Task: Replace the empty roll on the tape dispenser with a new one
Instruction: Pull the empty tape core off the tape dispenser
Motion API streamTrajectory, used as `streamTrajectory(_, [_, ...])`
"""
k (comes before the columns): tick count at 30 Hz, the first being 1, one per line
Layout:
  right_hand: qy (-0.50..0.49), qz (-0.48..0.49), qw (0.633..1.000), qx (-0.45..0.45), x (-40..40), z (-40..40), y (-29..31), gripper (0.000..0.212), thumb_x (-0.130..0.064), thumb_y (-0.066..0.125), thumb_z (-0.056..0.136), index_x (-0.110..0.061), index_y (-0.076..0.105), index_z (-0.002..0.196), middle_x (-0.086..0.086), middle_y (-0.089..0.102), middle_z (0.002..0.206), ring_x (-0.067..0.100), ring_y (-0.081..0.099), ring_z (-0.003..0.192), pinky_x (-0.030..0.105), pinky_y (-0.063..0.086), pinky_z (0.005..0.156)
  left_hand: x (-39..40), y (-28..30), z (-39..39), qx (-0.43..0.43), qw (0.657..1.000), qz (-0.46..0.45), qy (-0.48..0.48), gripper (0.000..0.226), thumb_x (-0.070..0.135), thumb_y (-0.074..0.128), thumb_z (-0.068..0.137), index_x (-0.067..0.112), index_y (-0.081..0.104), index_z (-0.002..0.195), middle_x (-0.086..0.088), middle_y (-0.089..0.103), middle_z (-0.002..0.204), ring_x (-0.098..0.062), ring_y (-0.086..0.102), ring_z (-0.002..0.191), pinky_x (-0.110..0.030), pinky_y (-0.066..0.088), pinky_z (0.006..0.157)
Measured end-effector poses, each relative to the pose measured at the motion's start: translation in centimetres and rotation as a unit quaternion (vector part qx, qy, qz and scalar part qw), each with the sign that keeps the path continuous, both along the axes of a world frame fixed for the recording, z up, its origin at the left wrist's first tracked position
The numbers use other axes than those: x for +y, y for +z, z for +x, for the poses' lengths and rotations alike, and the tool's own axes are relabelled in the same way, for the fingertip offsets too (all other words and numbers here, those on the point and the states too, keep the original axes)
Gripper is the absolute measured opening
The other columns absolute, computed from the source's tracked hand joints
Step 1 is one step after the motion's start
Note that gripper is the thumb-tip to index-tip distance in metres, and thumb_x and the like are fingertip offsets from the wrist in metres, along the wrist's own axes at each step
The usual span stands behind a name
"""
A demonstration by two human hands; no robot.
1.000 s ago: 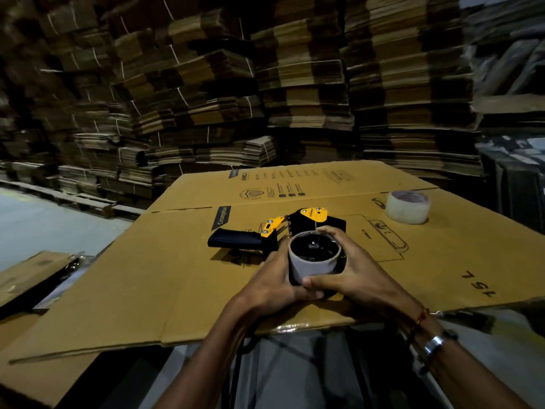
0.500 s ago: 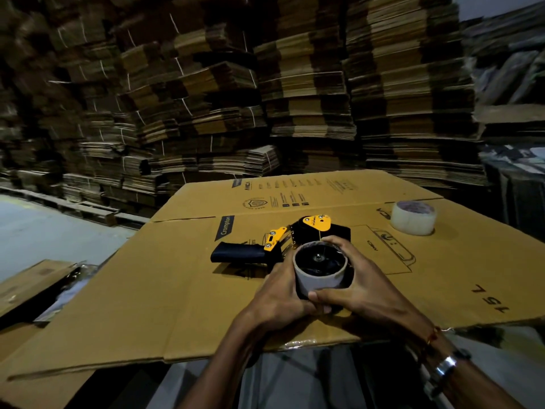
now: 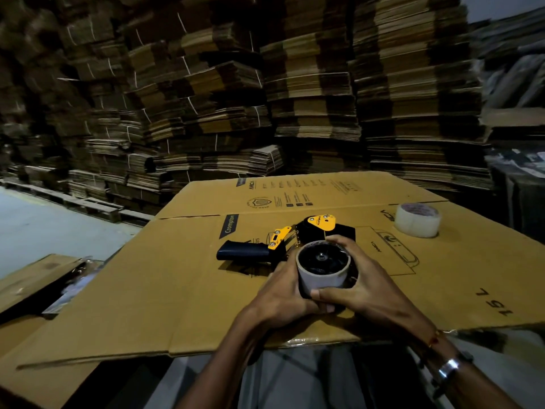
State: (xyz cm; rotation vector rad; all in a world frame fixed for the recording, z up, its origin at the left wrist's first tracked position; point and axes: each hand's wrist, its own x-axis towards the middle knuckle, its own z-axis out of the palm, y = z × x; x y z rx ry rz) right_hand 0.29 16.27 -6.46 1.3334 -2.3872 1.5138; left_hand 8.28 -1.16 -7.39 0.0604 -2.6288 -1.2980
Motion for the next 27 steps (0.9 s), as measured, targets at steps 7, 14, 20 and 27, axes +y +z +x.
streamTrajectory(7, [-0.023, 0.009, 0.998, 0.061, 0.3, 1.0, 0.1, 0.06, -0.056, 0.083, 0.066, -0.04, 0.048, 0.112, -0.017, 0.059, 0.124, 0.0, 0.058, 0.113, 0.034, 0.055, 0.091, -0.2, 0.6, 0.5, -0.017, 0.999, -0.014, -0.036, 0.098, 0.028, 0.089, 0.069, 0.036, 0.03, 0.147, 0.014, 0.049, 0.127, -0.009, 0.049, 0.12, -0.025, 0.044, 0.102])
streamTrajectory(14, [-0.026, -0.006, 0.998, 0.064, 0.3, 1.2, 0.0, 0.048, -0.055, 0.083, 0.065, -0.045, 0.051, 0.099, -0.018, 0.059, 0.121, -0.005, 0.057, 0.111, 0.022, 0.053, 0.086, -0.3, 0.5, 0.4, -0.01, 0.999, -0.023, -0.041, 0.102, 0.035, 0.09, 0.066, 0.035, 0.029, 0.148, 0.009, 0.05, 0.136, -0.013, 0.048, 0.125, -0.039, 0.044, 0.109])
streamTrajectory(20, [-0.027, -0.011, 0.998, 0.05, 0.3, 1.2, -0.3, 0.051, -0.05, 0.085, 0.066, -0.042, 0.052, 0.103, -0.016, 0.059, 0.123, 0.0, 0.058, 0.114, 0.031, 0.054, 0.092, -0.4, 0.2, 0.1, -0.015, 0.999, -0.024, -0.031, 0.103, 0.041, 0.089, 0.062, 0.041, 0.029, 0.146, 0.009, 0.05, 0.137, -0.014, 0.048, 0.126, -0.042, 0.044, 0.109])
streamTrajectory(27, [-0.007, -0.017, 1.0, -0.009, 0.4, 1.0, -0.2, 0.053, -0.057, 0.076, 0.072, -0.033, 0.056, 0.115, -0.017, 0.056, 0.131, -0.002, 0.055, 0.119, 0.024, 0.052, 0.093, -0.3, 0.0, 0.1, -0.015, 0.999, -0.031, -0.027, 0.102, 0.049, 0.087, 0.061, 0.042, 0.029, 0.144, 0.01, 0.051, 0.133, -0.015, 0.049, 0.125, -0.044, 0.046, 0.106])
